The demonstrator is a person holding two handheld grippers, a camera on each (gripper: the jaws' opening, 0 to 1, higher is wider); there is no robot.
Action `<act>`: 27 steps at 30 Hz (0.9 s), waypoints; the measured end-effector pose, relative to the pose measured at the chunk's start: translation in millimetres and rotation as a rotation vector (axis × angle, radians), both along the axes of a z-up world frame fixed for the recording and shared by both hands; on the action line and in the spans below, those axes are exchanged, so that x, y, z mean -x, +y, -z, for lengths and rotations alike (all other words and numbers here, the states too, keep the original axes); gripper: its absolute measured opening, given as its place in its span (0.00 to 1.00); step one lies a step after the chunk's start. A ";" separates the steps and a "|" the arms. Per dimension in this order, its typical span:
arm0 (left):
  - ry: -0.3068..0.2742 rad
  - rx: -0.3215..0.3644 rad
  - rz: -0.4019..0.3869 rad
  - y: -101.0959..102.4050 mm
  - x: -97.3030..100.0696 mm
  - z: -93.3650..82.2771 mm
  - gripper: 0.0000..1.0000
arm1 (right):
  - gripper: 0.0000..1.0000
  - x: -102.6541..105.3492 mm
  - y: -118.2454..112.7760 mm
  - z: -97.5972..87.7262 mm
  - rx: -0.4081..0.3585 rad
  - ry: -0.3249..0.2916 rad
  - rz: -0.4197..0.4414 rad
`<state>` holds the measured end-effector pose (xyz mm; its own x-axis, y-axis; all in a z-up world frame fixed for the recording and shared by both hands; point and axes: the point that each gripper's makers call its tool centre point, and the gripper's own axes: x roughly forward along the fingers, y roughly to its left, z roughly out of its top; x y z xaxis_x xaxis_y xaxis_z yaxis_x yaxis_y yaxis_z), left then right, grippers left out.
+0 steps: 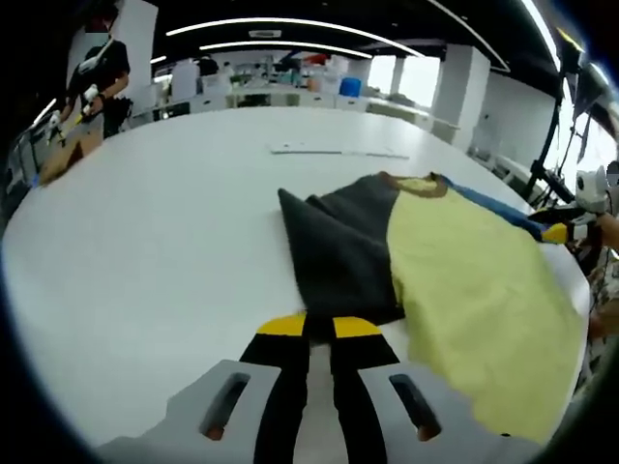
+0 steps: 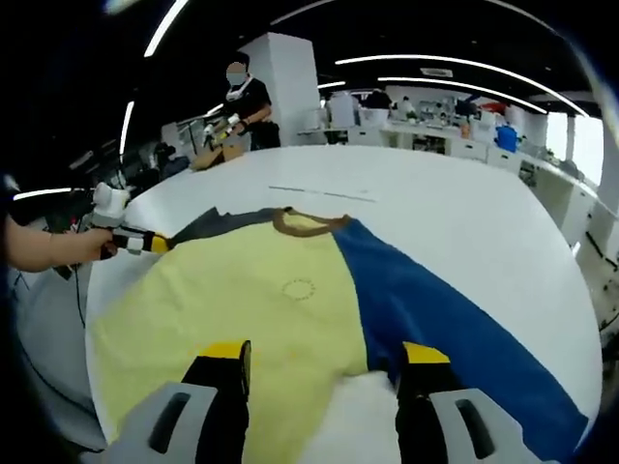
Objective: Fold the garment on the visible template until the final outline fits inside the template.
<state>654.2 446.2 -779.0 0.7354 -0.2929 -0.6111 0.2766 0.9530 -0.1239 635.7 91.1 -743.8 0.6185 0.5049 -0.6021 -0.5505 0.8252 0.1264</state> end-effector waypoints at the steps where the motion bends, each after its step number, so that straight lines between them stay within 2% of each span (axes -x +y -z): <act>1: 0.000 0.001 -0.001 -0.3 0.1 -0.2 0.02 | 0.62 1.0 2.4 -1.2 0.000 0.000 -0.007; 6: -0.019 0.014 -0.008 -1.5 -1.3 -7.1 0.00 | 0.68 4.1 11.7 -6.0 -0.007 -0.002 -0.039; 11: -0.072 0.055 -0.005 -10.6 -5.2 -26.0 0.00 | 0.72 6.1 18.2 -9.1 -0.006 -0.003 -0.067; 14: -0.083 0.113 0.003 -20.8 -7.1 -35.0 0.00 | 0.72 7.7 24.1 -12.7 -0.007 -0.008 -0.085; 19: -0.113 0.119 0.038 -34.8 -12.0 -49.9 0.00 | 0.72 9.1 32.4 -19.2 -0.020 -0.017 -0.100; 27: -0.160 0.148 0.109 -71.9 -21.6 -71.3 0.00 | 0.69 7.2 42.0 -31.3 -0.046 -0.040 -0.105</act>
